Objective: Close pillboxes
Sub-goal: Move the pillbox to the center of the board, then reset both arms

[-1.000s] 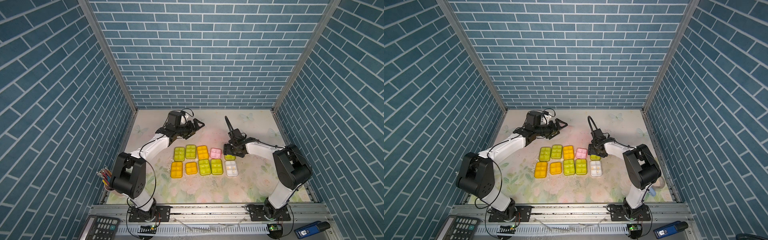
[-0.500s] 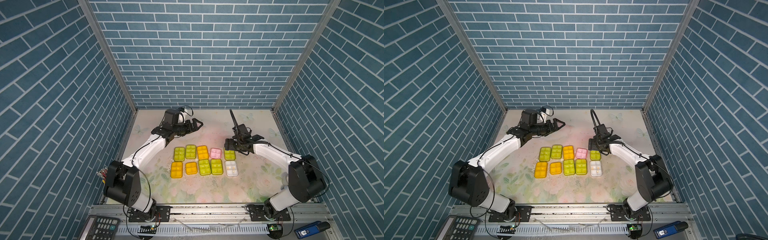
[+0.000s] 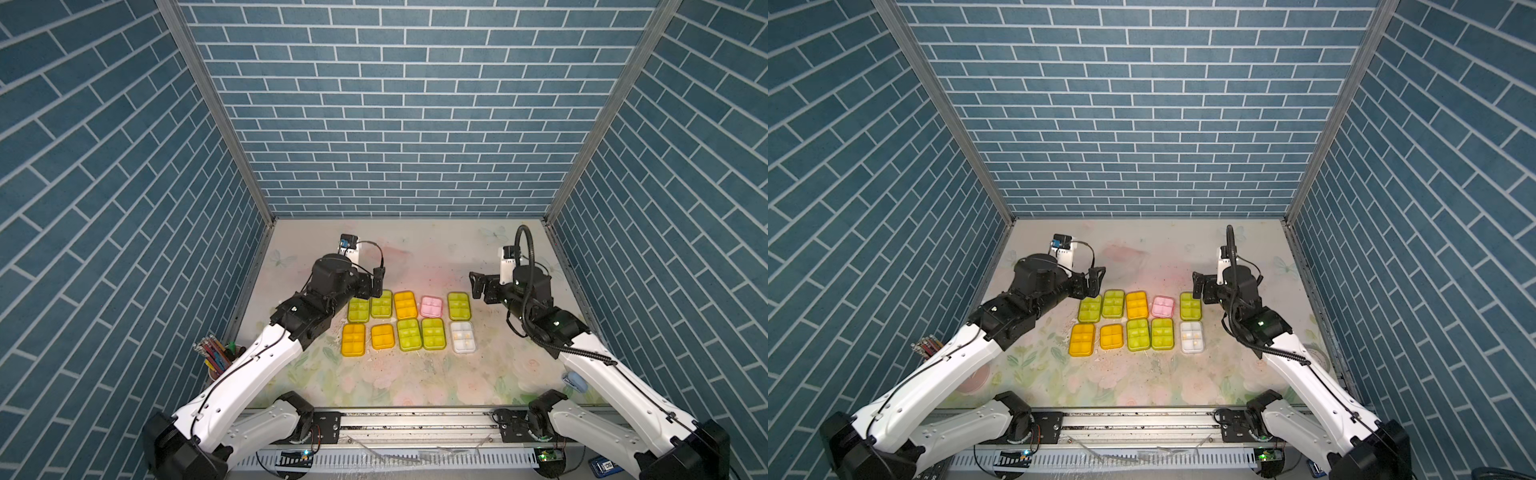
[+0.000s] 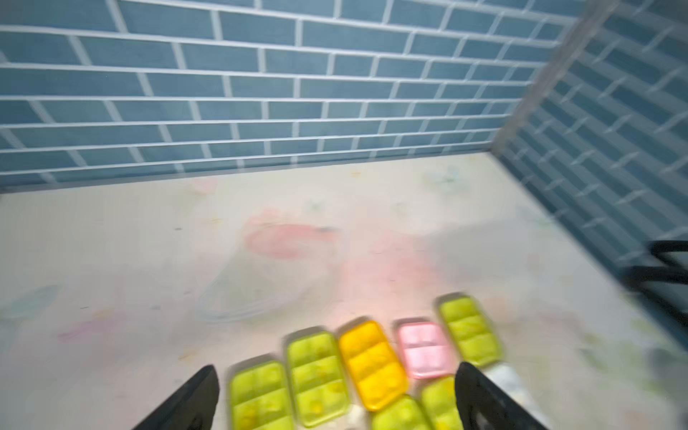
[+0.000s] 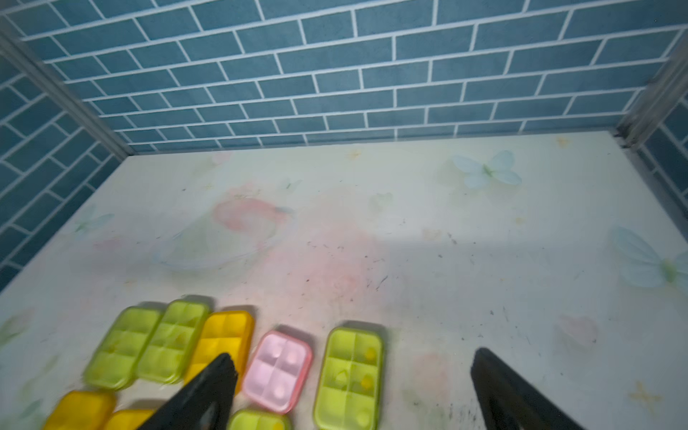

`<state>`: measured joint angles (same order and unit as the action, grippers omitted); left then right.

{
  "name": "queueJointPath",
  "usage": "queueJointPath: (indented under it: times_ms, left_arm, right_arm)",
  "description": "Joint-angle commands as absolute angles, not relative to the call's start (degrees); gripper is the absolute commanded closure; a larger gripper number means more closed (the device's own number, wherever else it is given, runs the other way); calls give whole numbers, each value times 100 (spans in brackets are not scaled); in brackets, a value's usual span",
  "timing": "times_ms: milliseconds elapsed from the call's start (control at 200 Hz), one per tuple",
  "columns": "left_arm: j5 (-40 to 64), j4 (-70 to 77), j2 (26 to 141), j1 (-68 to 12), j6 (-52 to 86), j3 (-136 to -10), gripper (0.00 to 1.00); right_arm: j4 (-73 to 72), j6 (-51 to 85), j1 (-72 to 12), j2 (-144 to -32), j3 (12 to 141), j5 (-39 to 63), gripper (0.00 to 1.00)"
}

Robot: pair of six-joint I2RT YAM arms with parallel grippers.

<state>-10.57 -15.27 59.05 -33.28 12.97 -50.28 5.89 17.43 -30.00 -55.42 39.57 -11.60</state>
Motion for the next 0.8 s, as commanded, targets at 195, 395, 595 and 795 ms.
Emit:
queueJointPath:
  times_ms: [195,395,595,795]
  left_arm:
    - [-2125,2161,5553,-2504,-735,-2390,0]
    - [-1644,3365,6385,-1520,-795,-1969,0]
    - [-659,4321,7685,-497,-554,-2019,0]
    - [-238,5057,8789,-143,-402,-2142,0]
  right_arm:
    - [-428,587,-2680,-6213,3787,-2228,1]
    - [-871,489,-2198,-6404,3596,-1719,1]
    - [-904,458,-1988,-6450,3422,-1699,1]
    - [-1425,170,-1714,-6463,2954,-1870,1]
